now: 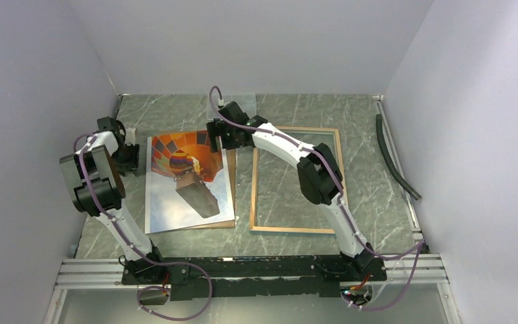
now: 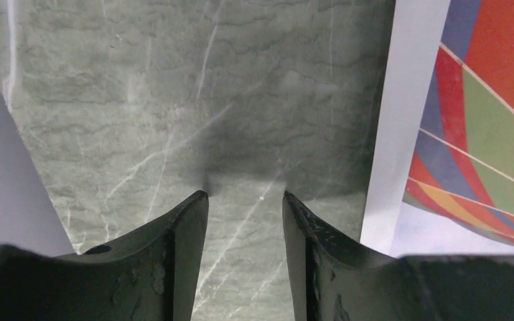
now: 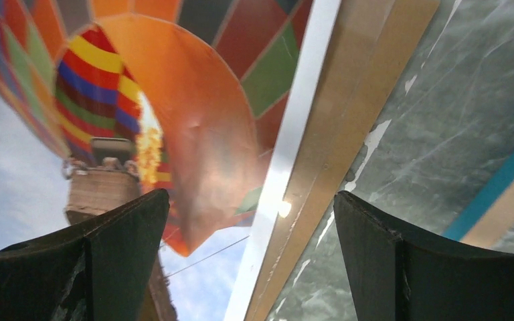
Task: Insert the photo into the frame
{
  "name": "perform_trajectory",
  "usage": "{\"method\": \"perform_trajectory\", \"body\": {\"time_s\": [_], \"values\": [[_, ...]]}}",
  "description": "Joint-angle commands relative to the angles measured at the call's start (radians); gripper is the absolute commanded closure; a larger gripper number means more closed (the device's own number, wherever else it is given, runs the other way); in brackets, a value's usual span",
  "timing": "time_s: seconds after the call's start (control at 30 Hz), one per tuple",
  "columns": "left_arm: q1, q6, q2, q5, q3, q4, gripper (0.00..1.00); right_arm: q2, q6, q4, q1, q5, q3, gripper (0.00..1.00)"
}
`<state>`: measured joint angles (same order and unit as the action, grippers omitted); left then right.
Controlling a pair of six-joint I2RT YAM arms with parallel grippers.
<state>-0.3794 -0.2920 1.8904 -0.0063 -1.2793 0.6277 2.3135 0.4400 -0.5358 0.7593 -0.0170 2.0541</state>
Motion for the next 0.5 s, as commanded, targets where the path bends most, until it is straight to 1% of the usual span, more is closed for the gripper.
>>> {"method": "perform_trajectory", "body": {"time_s": [0.0,0.27,0.47], "values": [[-0.006,0.018,0.032,-0.01,-0.005,-0.048,0.5,0.039,0.047,0.025,-0.03,-0.068,0.016,0.03],[0.003,0.04,0.061,-0.001,0.005,-0.059,0.56,0.058,0.066,0.081,-0.041,-0.128,-0.042,0.06],[0.038,0.061,0.073,-0.001,0.01,-0.061,0.6,0.063,0.084,0.109,-0.04,-0.17,-0.079,0.09]]}}
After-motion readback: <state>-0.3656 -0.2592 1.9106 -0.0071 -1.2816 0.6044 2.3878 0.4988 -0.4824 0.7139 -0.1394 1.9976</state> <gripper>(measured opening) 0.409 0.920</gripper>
